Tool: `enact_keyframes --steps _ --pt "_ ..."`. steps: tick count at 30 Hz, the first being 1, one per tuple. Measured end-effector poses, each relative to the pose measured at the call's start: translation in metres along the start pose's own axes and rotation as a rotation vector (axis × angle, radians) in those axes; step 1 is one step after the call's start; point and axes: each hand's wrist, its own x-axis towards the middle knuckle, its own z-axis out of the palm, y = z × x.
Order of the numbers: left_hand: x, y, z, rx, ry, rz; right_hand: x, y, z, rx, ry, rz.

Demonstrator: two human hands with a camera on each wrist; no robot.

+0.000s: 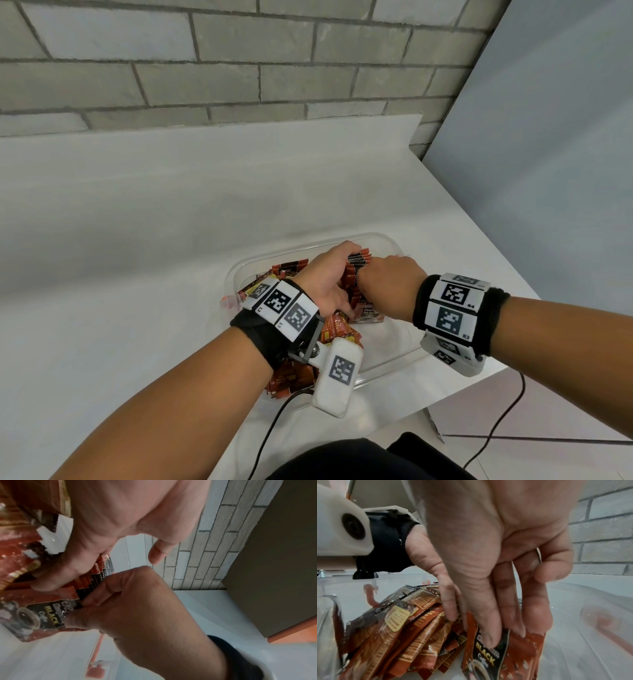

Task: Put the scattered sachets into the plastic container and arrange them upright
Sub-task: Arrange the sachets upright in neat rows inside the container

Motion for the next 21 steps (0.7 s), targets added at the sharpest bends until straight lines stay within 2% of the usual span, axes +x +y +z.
enact_keyframes --steps 4,14,16,21 --pt "-0.002 0.001 0.001 0.005 0.013 0.005 0.0 0.001 0.0 -0.014 0.0 0.003" --pt "0.003 0.0 -0.007 -0.005 -0.027 -0.012 -0.01 0.015 0.002 0.034 0.119 0.051" --pt "0.003 0.001 -0.008 0.019 -0.034 -0.019 -0.012 0.013 0.007 0.055 0.065 -0.017" --pt "0.004 0.001 -0.01 0.049 -0.051 -0.034 -0.006 0.007 0.023 0.089 -0.263 -0.2"
